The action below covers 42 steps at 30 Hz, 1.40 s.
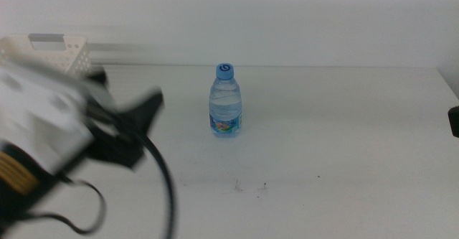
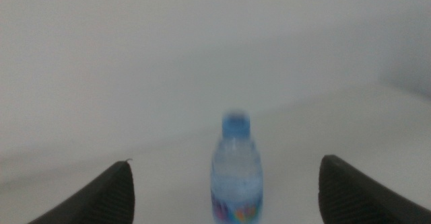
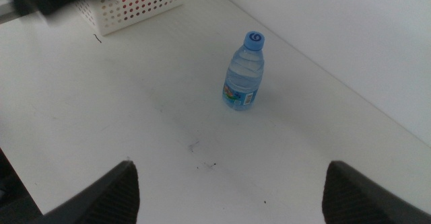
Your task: Use arms to grab the bottles and put them into the dustbin to the left of the table.
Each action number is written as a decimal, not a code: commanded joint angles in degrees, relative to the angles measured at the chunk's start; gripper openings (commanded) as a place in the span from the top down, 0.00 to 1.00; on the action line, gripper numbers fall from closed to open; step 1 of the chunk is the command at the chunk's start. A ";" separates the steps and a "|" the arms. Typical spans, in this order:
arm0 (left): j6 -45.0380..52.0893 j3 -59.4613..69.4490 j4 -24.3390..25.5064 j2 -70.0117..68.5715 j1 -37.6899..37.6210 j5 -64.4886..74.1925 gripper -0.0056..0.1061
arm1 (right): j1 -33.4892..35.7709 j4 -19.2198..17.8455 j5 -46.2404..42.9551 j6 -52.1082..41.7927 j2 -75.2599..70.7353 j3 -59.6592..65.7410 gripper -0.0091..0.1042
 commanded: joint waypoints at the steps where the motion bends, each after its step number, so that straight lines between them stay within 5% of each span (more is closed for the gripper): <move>1: -2.37 6.09 -0.28 5.99 -0.71 -13.63 0.11 | -0.09 0.30 -0.37 -0.51 -0.15 -0.48 0.10; 5: -2.81 10.36 0.11 18.07 -1.90 -29.61 0.11 | -0.09 0.41 -0.37 -0.51 -0.15 -0.48 0.10; 14: -2.97 6.61 0.94 36.32 -2.30 -41.41 0.11 | -0.09 0.41 -0.37 -0.51 -0.15 -0.48 0.10; 42: -6.96 -17.93 2.63 63.85 -1.92 -41.14 0.11 | -0.09 0.41 -0.37 -0.51 -0.15 -0.48 0.10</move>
